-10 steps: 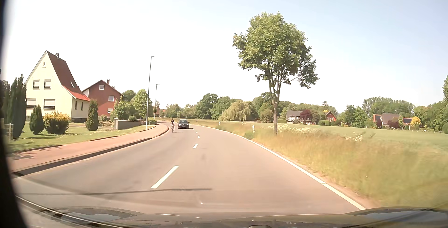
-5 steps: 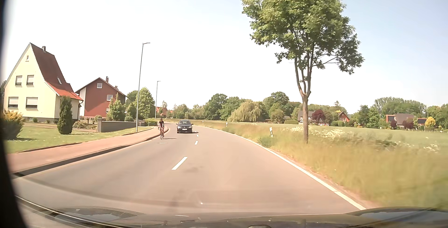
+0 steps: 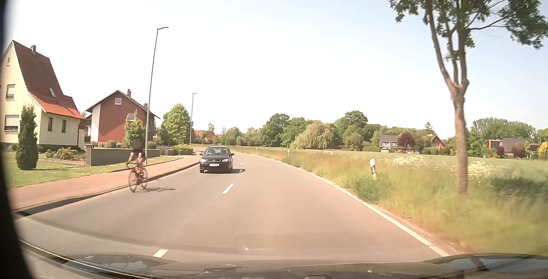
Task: Follow the waypoints while adhering to traffic rules and regulations
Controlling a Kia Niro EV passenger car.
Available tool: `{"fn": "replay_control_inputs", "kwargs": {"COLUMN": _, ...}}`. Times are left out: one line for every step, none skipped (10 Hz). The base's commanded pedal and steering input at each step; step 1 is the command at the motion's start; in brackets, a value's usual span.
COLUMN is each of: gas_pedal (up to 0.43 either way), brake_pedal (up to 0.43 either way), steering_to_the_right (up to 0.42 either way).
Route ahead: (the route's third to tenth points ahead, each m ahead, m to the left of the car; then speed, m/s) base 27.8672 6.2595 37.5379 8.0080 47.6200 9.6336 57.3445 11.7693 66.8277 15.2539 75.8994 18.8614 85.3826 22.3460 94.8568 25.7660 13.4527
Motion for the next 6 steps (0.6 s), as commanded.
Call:
{"fn": "replay_control_inputs", "kwargs": {"gas_pedal": 0.177, "brake_pedal": 0.000, "steering_to_the_right": -0.026}}
{"fn": "replay_control_inputs", "kwargs": {"gas_pedal": 0.177, "brake_pedal": 0.000, "steering_to_the_right": -0.026}}
{"fn": "replay_control_inputs", "kwargs": {"gas_pedal": 0.177, "brake_pedal": 0.000, "steering_to_the_right": -0.026}}
{"fn": "replay_control_inputs", "kwargs": {"gas_pedal": 0.177, "brake_pedal": 0.000, "steering_to_the_right": -0.025}}
{"fn": "replay_control_inputs", "kwargs": {"gas_pedal": 0.177, "brake_pedal": 0.000, "steering_to_the_right": -0.026}}
{"fn": "replay_control_inputs", "kwargs": {"gas_pedal": 0.177, "brake_pedal": 0.000, "steering_to_the_right": -0.026}}
